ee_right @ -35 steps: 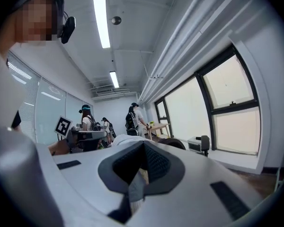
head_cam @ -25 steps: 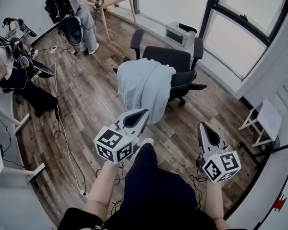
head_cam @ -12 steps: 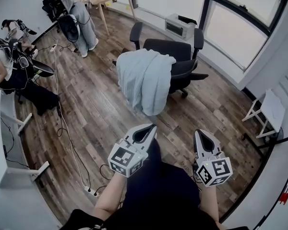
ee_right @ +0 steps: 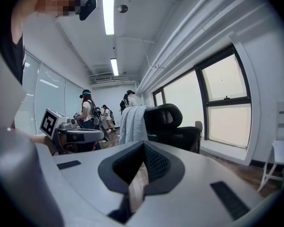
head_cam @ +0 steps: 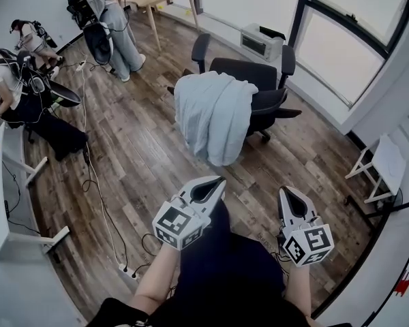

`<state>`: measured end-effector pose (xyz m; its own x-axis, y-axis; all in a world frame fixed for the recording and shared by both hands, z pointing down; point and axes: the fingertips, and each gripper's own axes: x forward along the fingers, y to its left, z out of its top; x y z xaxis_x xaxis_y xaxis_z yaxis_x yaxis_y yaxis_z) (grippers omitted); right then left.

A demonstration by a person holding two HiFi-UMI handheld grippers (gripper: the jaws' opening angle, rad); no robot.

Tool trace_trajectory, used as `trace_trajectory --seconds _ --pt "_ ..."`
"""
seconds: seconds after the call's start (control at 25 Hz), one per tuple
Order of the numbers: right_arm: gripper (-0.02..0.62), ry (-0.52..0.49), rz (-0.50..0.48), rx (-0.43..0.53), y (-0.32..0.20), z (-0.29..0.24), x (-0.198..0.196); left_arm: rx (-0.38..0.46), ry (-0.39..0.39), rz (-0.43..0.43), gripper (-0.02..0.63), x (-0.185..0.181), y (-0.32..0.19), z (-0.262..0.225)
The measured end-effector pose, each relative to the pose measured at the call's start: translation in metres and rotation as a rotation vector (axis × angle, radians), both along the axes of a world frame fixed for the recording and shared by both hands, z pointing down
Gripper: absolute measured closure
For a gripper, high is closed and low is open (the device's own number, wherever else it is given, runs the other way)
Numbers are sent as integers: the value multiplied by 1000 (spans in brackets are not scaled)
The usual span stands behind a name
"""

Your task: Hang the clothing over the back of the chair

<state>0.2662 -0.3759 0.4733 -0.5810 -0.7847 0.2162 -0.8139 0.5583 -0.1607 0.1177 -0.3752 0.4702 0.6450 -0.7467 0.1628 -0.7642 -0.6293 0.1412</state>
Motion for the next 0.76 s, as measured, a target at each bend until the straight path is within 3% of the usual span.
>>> trace_trajectory --seconds 0.76 --pt "595 -14 -39 -34 -9 2 -7 -37 27 -35 598 -6 -12 1"
